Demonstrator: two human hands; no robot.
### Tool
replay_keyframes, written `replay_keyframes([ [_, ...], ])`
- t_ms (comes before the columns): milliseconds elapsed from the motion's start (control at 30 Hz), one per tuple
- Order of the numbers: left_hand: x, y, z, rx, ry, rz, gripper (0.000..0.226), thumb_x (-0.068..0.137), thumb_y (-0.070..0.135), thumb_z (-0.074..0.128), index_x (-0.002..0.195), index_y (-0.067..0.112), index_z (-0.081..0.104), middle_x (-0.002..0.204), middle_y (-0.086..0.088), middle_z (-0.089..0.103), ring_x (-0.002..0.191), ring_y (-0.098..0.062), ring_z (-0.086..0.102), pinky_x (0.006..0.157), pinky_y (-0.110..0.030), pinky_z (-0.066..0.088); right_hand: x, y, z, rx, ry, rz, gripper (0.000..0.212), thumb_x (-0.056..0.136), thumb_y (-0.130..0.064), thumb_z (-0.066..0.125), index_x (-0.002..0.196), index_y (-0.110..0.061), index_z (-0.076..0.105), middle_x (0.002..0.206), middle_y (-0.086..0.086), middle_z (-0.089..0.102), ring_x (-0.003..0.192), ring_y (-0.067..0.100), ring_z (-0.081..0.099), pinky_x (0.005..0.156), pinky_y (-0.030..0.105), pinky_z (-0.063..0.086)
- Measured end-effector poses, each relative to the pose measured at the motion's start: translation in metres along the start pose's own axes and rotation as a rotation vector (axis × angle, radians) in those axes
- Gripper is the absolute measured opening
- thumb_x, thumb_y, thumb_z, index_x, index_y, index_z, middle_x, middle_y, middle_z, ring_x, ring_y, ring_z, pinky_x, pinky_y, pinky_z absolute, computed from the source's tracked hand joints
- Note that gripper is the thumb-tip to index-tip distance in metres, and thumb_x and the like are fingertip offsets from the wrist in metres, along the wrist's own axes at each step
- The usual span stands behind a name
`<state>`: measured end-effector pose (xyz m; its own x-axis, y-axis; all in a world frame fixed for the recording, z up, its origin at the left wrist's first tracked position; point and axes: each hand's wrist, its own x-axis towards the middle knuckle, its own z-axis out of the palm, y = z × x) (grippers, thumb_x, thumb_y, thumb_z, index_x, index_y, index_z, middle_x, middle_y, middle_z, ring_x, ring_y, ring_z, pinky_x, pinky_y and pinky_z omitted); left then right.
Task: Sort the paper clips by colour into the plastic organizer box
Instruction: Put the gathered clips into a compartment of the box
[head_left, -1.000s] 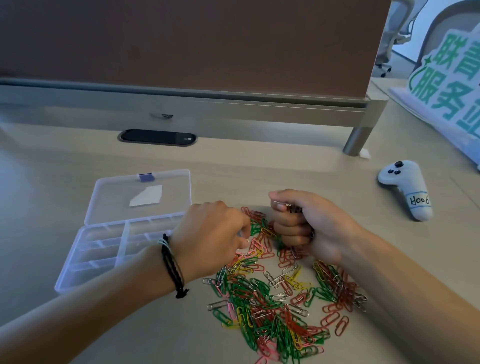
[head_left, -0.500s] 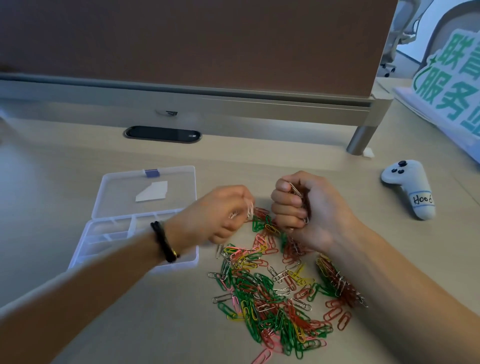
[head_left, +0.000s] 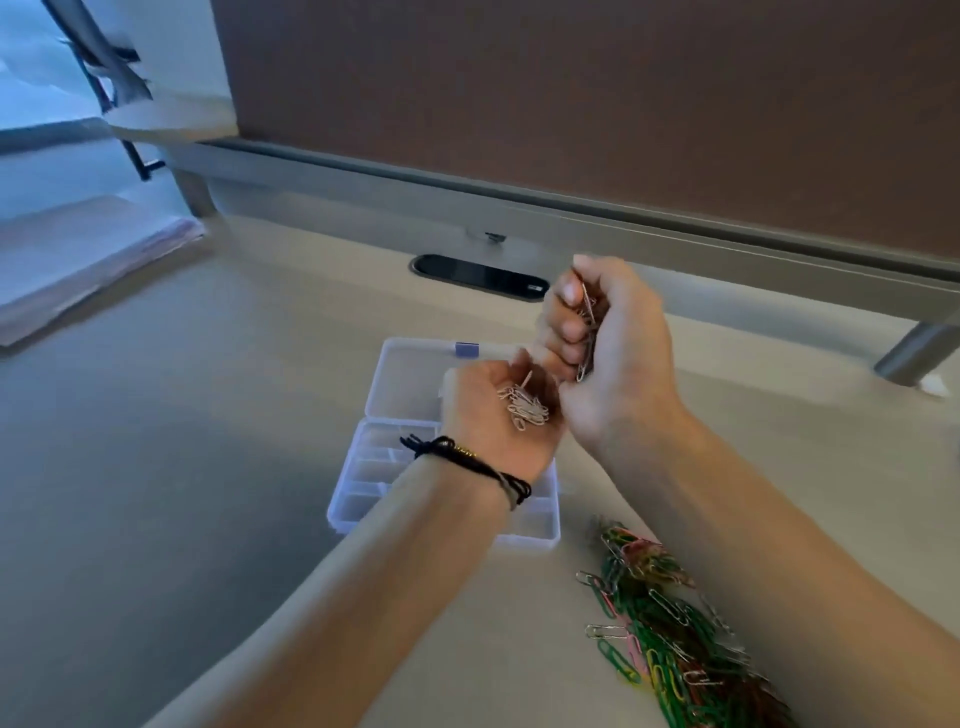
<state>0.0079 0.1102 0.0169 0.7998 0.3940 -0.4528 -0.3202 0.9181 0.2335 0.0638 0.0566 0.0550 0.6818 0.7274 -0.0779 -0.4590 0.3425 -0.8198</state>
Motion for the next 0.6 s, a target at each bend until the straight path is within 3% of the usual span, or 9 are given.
replay_keyframes([
  [67,-0.002,0.012,0.000,-0.054,-0.042,0.008,0.027,0.086,0.007,0.034,0.090,0.006,0.060,0.090,-0.014,0.062,0.097,-0.026,0.059,0.106,-0.036,0.041,0.008,0.009,0.012,-0.055,-0.019,-0.044,0.036,0.095,-0.020,0.045,0.059,-0.016,0.041,0.052,-0.001,0.026,0.053,0.015,0.012,0.043,0.024,0.019],
  [133,-0.006,0.018,-0.001,-0.041,-0.068,0.001,0.033,0.093,0.012,0.029,0.090,0.004,0.061,0.085,-0.018,0.066,0.090,-0.031,0.062,0.098,-0.039,0.044,0.012,0.017,0.018,-0.186,-0.032,-0.108,0.036,0.093,-0.018,0.047,0.058,-0.015,0.041,0.051,0.000,0.026,0.048,0.013,0.018,0.041,0.022,0.023],
  [200,-0.006,0.023,-0.002,-0.026,-0.055,-0.003,0.034,0.093,0.012,0.028,0.082,0.004,0.059,0.074,-0.015,0.065,0.079,-0.028,0.060,0.092,-0.036,0.044,0.015,0.025,0.020,-0.304,-0.053,-0.179,0.038,0.094,-0.015,0.048,0.057,-0.014,0.041,0.051,0.002,0.029,0.046,0.013,0.023,0.043,0.023,0.025],
  [333,-0.007,0.028,0.002,-0.019,-0.028,-0.009,0.032,0.093,0.008,0.026,0.064,0.013,0.041,0.061,-0.005,0.044,0.061,-0.019,0.046,0.078,-0.026,0.040,0.018,0.032,0.022,-0.414,-0.097,-0.284,0.041,0.095,-0.020,0.048,0.054,-0.013,0.046,0.049,0.007,0.040,0.045,0.018,0.034,0.046,0.027,0.030],
  [433,-0.009,0.029,0.005,-0.056,-0.067,0.016,0.039,0.092,0.007,0.024,0.058,0.016,0.040,0.056,-0.004,0.052,0.063,-0.020,0.056,0.087,-0.027,0.044,0.018,0.034,0.028,-0.391,-0.127,-0.313,0.043,0.098,-0.016,0.048,0.056,-0.004,0.048,0.054,0.021,0.044,0.050,0.028,0.044,0.053,0.037,0.041],
  [500,-0.011,0.033,0.005,-0.176,-0.105,0.010,0.037,0.089,0.008,0.026,0.056,0.018,0.041,0.056,0.001,0.048,0.066,-0.017,0.056,0.085,-0.026,0.044,0.018,0.035,0.029,-0.399,-0.148,-0.342,0.046,0.100,-0.014,0.046,0.057,0.002,0.045,0.053,0.027,0.040,0.051,0.041,0.048,0.058,0.045,0.046],
  [600,-0.013,0.039,0.003,-0.129,-0.107,0.023,0.035,0.088,0.007,0.027,0.060,0.021,0.044,0.067,0.002,0.043,0.092,-0.017,0.054,0.105,-0.027,0.035,0.019,0.037,0.033,-0.452,-0.170,-0.401,0.049,0.101,-0.011,0.045,0.054,0.003,0.044,0.047,0.031,0.038,0.057,0.054,0.054,0.063,0.036,0.053],
])
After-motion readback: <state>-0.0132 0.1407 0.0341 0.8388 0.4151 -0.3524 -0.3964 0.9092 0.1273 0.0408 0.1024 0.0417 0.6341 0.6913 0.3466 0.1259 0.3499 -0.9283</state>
